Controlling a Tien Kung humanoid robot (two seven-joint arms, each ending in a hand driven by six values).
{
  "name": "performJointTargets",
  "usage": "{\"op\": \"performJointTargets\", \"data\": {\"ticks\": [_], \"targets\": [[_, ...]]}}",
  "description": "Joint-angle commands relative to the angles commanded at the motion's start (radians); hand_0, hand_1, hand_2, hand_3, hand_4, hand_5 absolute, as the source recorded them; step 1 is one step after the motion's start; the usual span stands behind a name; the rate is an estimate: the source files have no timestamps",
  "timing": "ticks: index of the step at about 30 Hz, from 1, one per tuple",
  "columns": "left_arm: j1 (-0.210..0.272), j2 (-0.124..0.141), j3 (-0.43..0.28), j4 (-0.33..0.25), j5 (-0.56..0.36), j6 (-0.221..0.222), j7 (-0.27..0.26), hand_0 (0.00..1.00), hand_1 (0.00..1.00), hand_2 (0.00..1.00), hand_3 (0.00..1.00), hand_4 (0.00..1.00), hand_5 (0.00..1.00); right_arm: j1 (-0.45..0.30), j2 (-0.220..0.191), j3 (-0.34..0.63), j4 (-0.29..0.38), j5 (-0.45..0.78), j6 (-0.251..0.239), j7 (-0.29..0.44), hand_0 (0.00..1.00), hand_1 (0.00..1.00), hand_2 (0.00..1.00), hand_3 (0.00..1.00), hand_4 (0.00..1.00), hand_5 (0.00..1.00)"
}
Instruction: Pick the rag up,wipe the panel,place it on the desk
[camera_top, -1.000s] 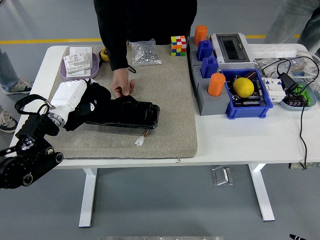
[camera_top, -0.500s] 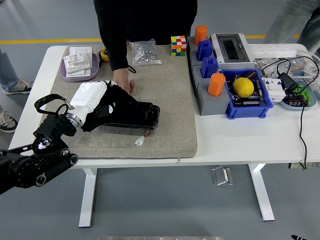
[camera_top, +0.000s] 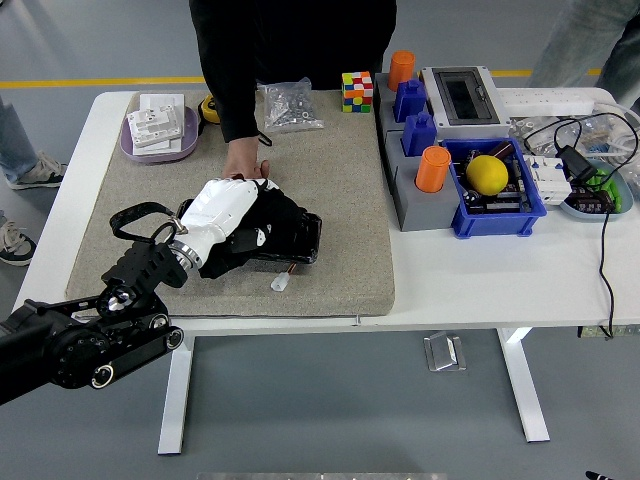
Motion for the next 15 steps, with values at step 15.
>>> {"op": "performJointTargets", "data": {"ticks": [15], "targets": [[-0.016,-0.022,0.018,-0.05,0.012,-0.001,0.012,0.214,0.14,0.658,0.681,0.462,0.002,-0.002,0.003,-0.006,-0.001,0.001,0.0,0.0,0.785,0.704,0.725,0.664,0.998,0.56]]}}
